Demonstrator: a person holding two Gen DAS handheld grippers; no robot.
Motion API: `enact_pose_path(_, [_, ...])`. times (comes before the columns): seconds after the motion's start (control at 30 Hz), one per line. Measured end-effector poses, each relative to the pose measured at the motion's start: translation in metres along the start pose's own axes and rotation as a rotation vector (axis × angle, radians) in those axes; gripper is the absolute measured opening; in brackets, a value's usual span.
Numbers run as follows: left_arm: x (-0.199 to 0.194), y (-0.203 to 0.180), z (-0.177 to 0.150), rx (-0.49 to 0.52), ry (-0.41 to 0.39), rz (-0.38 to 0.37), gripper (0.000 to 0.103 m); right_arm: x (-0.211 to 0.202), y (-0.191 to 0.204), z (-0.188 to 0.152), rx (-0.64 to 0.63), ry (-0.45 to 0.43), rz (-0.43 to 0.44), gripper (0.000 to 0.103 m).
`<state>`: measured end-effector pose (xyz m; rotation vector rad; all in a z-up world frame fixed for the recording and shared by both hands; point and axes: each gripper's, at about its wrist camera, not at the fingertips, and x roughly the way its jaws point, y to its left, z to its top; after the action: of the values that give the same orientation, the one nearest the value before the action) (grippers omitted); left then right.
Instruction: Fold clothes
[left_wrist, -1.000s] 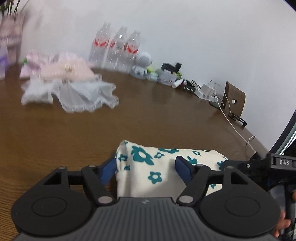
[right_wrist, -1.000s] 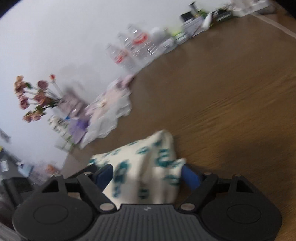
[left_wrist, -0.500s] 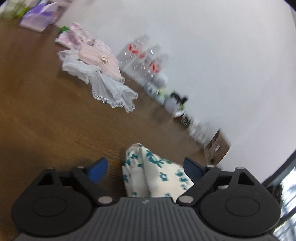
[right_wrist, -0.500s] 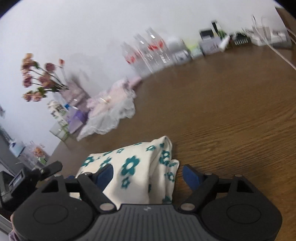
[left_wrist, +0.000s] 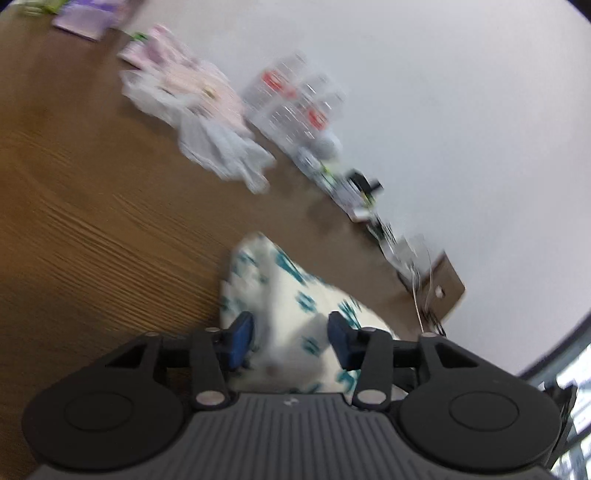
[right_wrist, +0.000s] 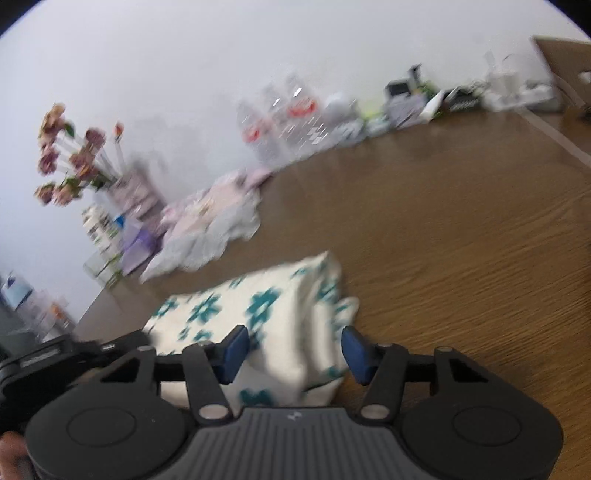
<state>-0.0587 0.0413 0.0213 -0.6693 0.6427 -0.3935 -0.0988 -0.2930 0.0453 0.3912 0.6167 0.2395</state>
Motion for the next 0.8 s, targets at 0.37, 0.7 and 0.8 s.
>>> enact_pose_path(0.37, [0.028, -0.075, 0.004, 0.484, -0.095, 0.175, 0.013, 0.044, 0.026, 0.003, -0.133, -0.002, -0.121, 0.011])
enact_pose_path(0.7, [0.03, -0.087, -0.026, 0.585, -0.045, 0.18, 0.021, 0.036, 0.055, -0.01, -0.237, -0.001, -0.056, 0.012])
enact_pose_path(0.8, [0.037, -0.077, -0.037, 0.62, -0.018, 0.198, 0.022, 0.032, 0.047, -0.013, -0.21, -0.005, -0.046, 0.012])
